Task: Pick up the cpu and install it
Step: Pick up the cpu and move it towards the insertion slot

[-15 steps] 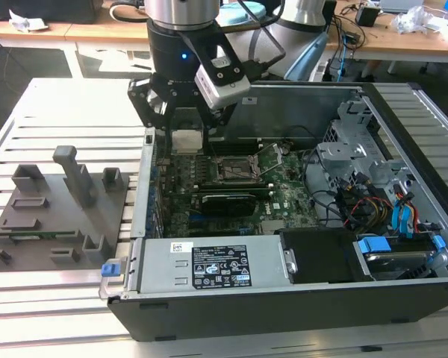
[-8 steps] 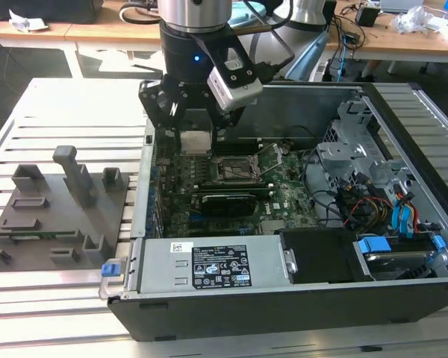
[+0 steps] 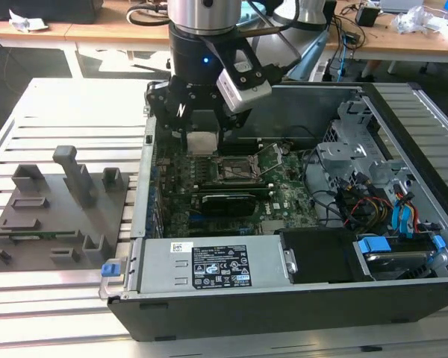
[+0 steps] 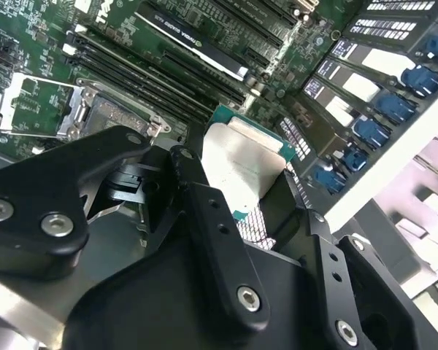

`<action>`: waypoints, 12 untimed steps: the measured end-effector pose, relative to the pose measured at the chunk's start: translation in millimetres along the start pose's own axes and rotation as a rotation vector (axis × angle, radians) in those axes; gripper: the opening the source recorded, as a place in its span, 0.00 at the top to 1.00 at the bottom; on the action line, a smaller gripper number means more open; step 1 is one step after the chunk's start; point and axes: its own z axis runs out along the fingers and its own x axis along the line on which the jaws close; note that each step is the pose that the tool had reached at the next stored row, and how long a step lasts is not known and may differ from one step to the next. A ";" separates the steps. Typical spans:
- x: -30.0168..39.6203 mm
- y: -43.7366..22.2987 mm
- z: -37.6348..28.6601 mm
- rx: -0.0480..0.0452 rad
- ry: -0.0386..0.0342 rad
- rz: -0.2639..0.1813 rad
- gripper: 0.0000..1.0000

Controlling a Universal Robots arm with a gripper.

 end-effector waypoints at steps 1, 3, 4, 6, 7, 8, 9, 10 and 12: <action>-1.3 0.0 0.3 -0.0001 0.0001 0.000 0.45; -3.4 -0.1 0.7 0.0000 0.0004 0.000 0.45; -4.5 -0.1 0.9 0.0000 0.0005 0.000 0.45; -7.0 -0.2 1.5 0.0000 0.0009 0.000 0.45; -8.2 -0.2 1.8 0.0000 0.0011 0.000 0.45; -10.2 -0.3 2.2 0.0000 0.0014 0.000 0.45; -11.3 -0.3 2.5 -0.0001 0.0015 0.000 0.45; -13.4 -0.4 3.1 -0.0001 0.0018 0.000 0.45; -16.0 -0.5 3.9 0.0000 0.0021 0.000 0.45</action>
